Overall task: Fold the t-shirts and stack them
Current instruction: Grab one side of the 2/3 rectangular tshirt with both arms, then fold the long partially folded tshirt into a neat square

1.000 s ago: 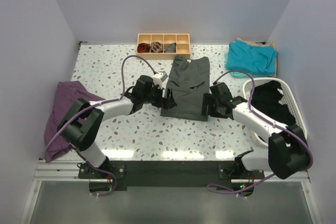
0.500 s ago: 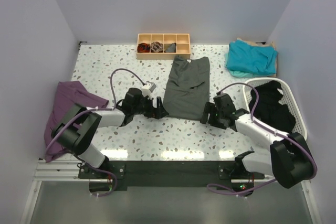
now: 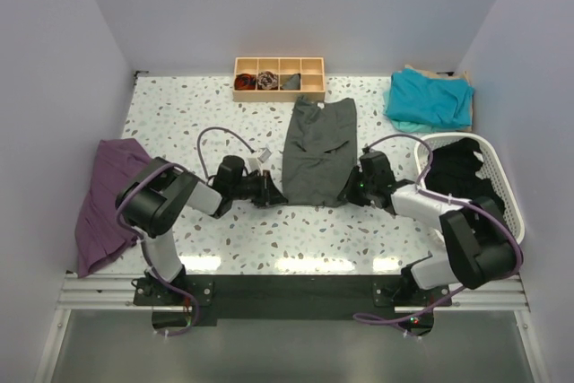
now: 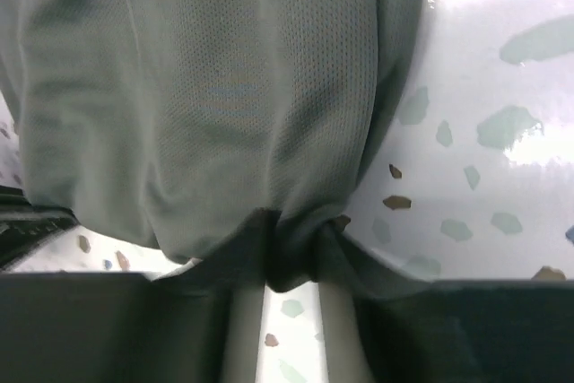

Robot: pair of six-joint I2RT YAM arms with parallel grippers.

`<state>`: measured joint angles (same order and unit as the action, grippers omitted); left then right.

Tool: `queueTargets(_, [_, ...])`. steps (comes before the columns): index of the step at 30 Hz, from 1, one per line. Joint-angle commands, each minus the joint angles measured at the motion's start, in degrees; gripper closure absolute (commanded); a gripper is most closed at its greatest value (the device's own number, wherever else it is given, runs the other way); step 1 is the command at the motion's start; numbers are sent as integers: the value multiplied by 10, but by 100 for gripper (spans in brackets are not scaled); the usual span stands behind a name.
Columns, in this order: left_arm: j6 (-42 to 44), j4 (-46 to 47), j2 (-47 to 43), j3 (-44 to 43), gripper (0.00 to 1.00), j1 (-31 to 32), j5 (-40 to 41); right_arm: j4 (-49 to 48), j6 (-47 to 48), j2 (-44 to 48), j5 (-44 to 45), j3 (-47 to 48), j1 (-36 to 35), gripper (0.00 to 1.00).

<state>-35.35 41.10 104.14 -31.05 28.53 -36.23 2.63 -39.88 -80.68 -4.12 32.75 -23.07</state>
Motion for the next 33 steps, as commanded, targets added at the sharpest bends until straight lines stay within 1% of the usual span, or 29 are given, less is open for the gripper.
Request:
queueTargets(1, [0, -8, 17, -4, 100, -1, -12, 27, 3, -36, -26, -20, -2, 92])
queueTargets(2, [3, -15, 14, -6, 100, -1, -10, 27, 7, -33, -28, -22, -3, 97])
queueTargets(3, [13, -27, 11, -9, 100, -1, -7, 31, 9, -22, -29, -25, -2, 100])
queueTargets(6, [33, -75, -20, -6, 100, -1, 7, 53, 21, 0, -30, -32, -2, 100])
queueTargets(9, [53, -143, -64, 5, 100, 0, 22, 83, 31, 37, -41, -44, -2, 100])
queueTargets(13, [65, -224, -156, 39, 100, 7, 50, 131, 38, 114, -46, -66, -2, 100])
queueTargets(16, [64, -260, -213, 63, 100, 28, 64, 168, 38, 170, -68, -91, -3, 100])
queueTargets(19, [43, -276, -255, 85, 100, 77, 85, 172, 37, 201, -112, -111, -3, 100])
queueTargets(20, [26, -280, -263, 88, 100, 111, 92, 184, 33, 214, -127, -115, -6, 100])
queueTargets(22, [2, -281, -289, 106, 100, 143, 100, 212, 24, 235, -135, -117, -12, 100])
queueTargets(23, [-22, -281, -299, 113, 100, 172, 106, 223, 22, 263, -131, -117, -17, 100])
queueTargets(25, [-42, -284, -337, 131, 100, 194, 123, 255, 20, 299, -128, -117, -20, 100])
queueTargets(26, [-53, -290, -350, 134, 100, 207, 129, 262, 23, 317, -128, -113, -20, 98])
queueTargets(27, [-55, -305, -371, 132, 100, 209, 137, 270, 24, 347, -121, -110, -19, 96])
queueTargets(29, [-49, -330, -388, 121, 100, 209, 165, 292, 31, 367, -116, -84, -19, 94])
queueTargets(30, [-44, -358, -398, 97, 100, 209, 178, 293, 33, 376, -114, -75, -18, 93])
queueTargets(32, [-26, -380, -399, 72, 100, 209, 209, 294, 45, 374, -109, -46, -19, 93])
queueTargets(33, [-20, -398, -393, 43, 100, 209, 220, 289, 48, 367, -108, -36, -19, 93])
